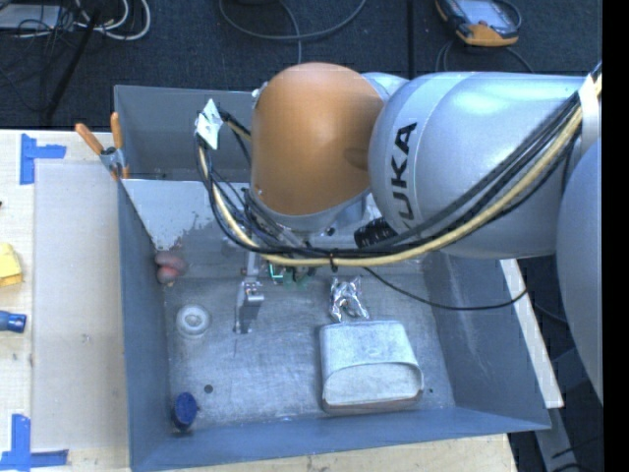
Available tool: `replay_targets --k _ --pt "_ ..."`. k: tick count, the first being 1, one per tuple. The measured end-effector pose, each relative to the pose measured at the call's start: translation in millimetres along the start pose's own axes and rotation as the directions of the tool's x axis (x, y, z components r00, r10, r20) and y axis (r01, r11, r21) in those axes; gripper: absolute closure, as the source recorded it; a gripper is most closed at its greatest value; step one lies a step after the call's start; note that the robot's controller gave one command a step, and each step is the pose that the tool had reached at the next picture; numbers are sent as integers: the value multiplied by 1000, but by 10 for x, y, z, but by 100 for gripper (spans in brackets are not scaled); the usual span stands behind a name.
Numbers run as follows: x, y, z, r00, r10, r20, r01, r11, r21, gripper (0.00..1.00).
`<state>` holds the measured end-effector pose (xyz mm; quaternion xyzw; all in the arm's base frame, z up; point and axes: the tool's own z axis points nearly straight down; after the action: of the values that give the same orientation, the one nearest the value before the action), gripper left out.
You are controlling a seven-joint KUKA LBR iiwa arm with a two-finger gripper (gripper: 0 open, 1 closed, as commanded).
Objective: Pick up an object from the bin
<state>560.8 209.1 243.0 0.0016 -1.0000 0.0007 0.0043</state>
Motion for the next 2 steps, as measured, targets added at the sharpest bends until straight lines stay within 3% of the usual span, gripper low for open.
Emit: replay_targets --k 1,2 --pt "-589 -12 768 993 -120 5 120 993 1 0" --pt "-589 258 1539 987 -159 6 159 987 2 0"
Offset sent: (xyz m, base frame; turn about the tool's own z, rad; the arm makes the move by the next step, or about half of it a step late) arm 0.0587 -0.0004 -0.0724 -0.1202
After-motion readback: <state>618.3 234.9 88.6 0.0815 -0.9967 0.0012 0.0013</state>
